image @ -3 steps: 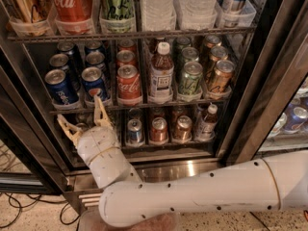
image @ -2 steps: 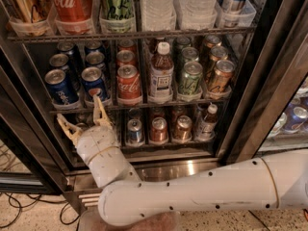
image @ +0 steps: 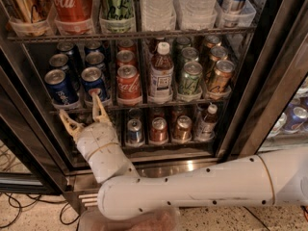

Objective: Pick pepsi can from middle shelf of fridge

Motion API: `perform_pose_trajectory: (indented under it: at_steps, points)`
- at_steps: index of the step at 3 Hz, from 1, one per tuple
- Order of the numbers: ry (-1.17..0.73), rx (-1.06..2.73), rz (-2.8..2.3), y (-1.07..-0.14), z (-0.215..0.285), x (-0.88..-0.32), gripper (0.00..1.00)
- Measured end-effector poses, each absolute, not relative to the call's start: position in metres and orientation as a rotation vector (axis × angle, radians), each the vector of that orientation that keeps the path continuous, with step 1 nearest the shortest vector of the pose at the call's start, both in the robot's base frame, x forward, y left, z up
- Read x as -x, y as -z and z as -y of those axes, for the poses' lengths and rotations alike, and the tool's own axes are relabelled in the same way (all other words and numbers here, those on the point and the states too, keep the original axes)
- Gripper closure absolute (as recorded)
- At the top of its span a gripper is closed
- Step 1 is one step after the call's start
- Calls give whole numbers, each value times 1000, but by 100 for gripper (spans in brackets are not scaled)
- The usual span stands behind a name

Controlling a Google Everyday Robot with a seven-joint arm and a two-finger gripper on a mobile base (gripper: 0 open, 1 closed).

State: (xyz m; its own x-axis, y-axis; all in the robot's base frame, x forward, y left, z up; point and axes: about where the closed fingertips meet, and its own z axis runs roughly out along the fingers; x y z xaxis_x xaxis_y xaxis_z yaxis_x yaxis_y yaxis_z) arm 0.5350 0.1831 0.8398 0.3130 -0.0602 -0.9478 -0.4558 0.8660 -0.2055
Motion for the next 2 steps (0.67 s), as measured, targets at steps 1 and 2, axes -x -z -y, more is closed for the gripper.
perform_pose_trajectory:
  at_steps: [1,2]
  points:
    - [-242,481,-1236,-840,-175,-541,38]
    - [-210,467,-1238,-841,-166,-546,36]
